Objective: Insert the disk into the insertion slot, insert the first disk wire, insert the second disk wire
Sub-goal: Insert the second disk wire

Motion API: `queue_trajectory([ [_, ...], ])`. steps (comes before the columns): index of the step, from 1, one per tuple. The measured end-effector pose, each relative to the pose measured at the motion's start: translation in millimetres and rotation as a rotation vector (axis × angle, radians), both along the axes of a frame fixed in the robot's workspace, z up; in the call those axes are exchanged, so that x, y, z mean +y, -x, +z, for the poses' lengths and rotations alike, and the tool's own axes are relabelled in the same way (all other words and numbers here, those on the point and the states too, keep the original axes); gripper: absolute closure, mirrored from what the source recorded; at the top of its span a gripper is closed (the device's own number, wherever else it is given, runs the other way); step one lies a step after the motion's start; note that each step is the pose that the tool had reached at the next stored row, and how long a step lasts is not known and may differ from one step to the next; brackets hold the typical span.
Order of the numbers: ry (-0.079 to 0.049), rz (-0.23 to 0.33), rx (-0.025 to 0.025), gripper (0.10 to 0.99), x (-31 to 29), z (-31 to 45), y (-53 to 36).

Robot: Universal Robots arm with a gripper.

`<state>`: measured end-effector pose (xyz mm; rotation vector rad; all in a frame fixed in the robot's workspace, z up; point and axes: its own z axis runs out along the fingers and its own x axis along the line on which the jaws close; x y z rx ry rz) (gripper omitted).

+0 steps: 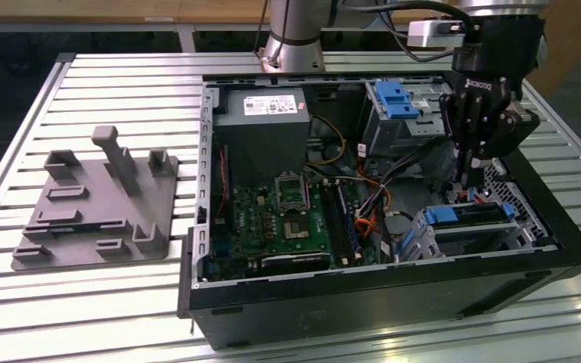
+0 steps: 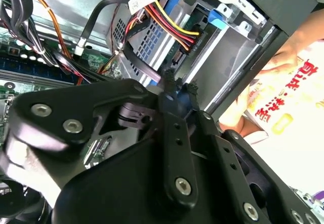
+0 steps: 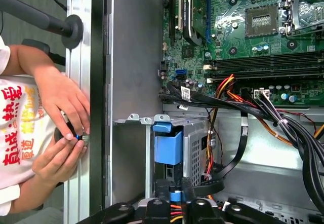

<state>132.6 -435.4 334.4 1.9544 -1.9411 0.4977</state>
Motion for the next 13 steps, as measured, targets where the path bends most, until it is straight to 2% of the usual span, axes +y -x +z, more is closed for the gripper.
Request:
queue_trajectory([
  [1,-0.002,0.0,-0.0002,0.824,0.0,0.0,0.0],
  [2,-0.003,0.0,-0.0004,0.886,0.0,0.0,0.1],
  [7,-0.009,0.0,-0.0007,0.886,0.0,-0.1,0.2],
  [11,-0.008,0.0,-0.0007,0.886,0.0,0.0,0.2],
  [13,-0.001,0.0,-0.0002,0.886,0.2,0.1,0.2],
])
